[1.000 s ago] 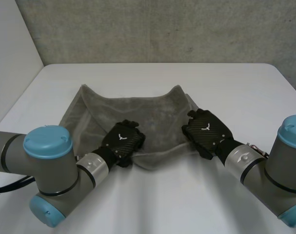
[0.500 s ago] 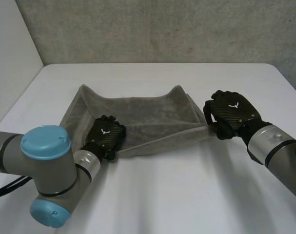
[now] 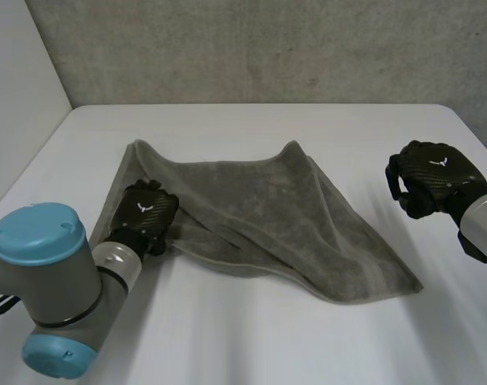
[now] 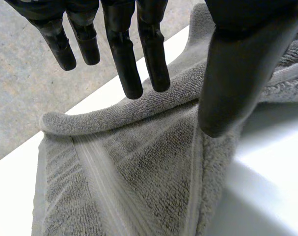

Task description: Fold the towel.

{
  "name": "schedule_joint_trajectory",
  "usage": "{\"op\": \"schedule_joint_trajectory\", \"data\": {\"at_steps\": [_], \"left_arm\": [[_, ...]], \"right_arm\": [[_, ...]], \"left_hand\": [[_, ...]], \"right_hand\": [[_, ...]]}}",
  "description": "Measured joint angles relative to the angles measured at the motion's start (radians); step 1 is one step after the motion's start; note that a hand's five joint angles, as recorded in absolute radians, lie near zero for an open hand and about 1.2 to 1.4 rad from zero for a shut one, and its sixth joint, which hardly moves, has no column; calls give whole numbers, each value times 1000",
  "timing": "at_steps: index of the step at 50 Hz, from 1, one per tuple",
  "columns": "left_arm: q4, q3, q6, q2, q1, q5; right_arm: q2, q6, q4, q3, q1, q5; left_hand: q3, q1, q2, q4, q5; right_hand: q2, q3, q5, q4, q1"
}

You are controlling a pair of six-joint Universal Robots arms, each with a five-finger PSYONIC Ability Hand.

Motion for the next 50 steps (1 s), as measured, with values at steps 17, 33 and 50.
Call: {"op": "schedule_joint_trajectory", "data": {"at_steps": [17,33,50], "left_arm": [[-62,-66,-1,24,-6,5],[-83,-109,-2,71,10,3],[-87,-105,-1,52,65,8]], "right_arm": [[-58,9,-7,132,18,-1],[-90,196,-180,335,195,2],[155,294,-268,241,350,30]], "left_hand": [[0,-56,-54,0,-53],[0,-52,-52,0,-49],[0,-49,-52,0,-45]], "right_hand": [[-709,0,-776,0,-704],[-757,0,-822,0,-758],[-726,0,-731,0,-702]]}}
